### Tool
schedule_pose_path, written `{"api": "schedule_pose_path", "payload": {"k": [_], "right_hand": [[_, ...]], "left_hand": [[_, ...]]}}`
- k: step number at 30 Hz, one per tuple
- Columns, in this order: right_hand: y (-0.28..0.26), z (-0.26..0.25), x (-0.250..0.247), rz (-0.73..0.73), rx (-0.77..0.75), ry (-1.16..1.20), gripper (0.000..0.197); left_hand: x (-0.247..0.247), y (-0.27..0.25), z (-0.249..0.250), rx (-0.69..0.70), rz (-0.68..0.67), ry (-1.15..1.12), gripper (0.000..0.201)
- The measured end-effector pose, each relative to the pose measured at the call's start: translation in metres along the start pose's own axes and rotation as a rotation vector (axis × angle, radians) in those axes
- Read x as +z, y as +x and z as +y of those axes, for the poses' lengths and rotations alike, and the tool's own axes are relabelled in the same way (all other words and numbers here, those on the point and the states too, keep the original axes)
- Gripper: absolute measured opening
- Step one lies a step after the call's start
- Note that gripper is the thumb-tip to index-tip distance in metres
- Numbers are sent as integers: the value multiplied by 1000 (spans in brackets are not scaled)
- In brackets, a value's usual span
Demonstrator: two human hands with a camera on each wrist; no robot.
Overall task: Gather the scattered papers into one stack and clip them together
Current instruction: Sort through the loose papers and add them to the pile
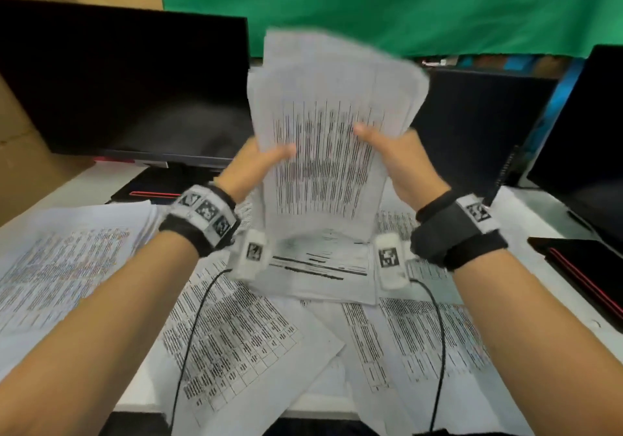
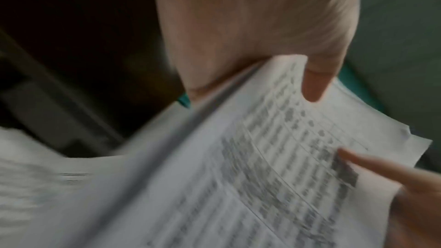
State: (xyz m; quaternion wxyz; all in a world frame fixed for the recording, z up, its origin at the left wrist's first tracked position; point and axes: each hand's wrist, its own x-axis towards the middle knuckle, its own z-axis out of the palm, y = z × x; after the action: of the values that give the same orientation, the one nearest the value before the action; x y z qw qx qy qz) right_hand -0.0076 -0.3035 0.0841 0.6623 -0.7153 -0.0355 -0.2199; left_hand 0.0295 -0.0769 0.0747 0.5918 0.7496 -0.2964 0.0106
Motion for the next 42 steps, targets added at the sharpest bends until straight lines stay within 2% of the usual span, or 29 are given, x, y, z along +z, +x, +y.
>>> {"api": "schedule_pose_path", "payload": {"k": [2,4,5,7,9,11,12,13,14,16,17,18,20,22,24,26,29,30,33,34,36,37,38,39,42], "right_hand": [[-11,33,-10,-40,152,-40,60],[-21,57,-11,-125,257,-16,70],[-25,62,-7,-159,267,7,78],[-24,60,7,-138,220,81,82],[-13,47,18,-47,173,148,89],[1,37,19,22,158,218,109],[5,36,15,31,169,226,118],[5,38,9,11,186,201,120],[1,46,3,-40,220,158,113],[-15,73,-8,-207,332,73,95],[-24,89,-12,-270,399,29,96],[-32,103,-13,-309,451,9,99],[-44,119,-9,-319,496,43,103],[-48,116,-1,-274,503,130,98],[-46,105,1,-255,493,280,73],[-39,99,-7,-293,497,373,55],[-38,99,-18,-399,542,264,53],[-39,101,-20,-349,565,217,51],[-41,106,-18,-86,587,87,43],[-42,111,-18,-47,581,25,43],[-46,115,-16,-49,593,-157,45],[-49,116,-14,-67,612,-221,43],[-52,119,-13,-91,644,-270,40],[-55,121,-11,-102,673,-301,37],[-58,133,-8,-91,700,-483,44]], "left_hand": [[1,-13,-37,-205,-73,99,43],[8,-23,-56,-266,40,41,26],[15,-24,-55,-251,145,-24,13],[27,-19,-46,-157,328,-118,6],[36,-5,-32,-12,486,-238,19],[35,5,-16,58,561,-406,26],[32,9,-15,55,534,-440,32],[26,11,-19,-5,443,-402,46],[21,12,-34,-103,302,-284,65],[14,4,-75,-372,-91,38,88],[12,0,-100,-482,-217,183,96],[12,-4,-115,-546,-270,274,106],[18,-7,-128,-560,-226,212,112],[26,-7,-120,-545,-111,-22,102],[27,-3,-106,-545,16,-249,103],[27,0,-91,-518,65,-341,91],[27,-3,-78,-549,154,-144,67],[27,-6,-80,-555,142,-95,61],[13,-14,-91,-543,-50,-11,42],[4,-18,-92,-563,-61,25,37],[-20,-24,-93,-624,77,128,33],[-35,-29,-96,-659,151,230,34],[-48,-37,-97,-711,154,377,38],[-62,-45,-103,-774,115,526,43],[-89,-72,-125,-969,-86,831,62]]}}
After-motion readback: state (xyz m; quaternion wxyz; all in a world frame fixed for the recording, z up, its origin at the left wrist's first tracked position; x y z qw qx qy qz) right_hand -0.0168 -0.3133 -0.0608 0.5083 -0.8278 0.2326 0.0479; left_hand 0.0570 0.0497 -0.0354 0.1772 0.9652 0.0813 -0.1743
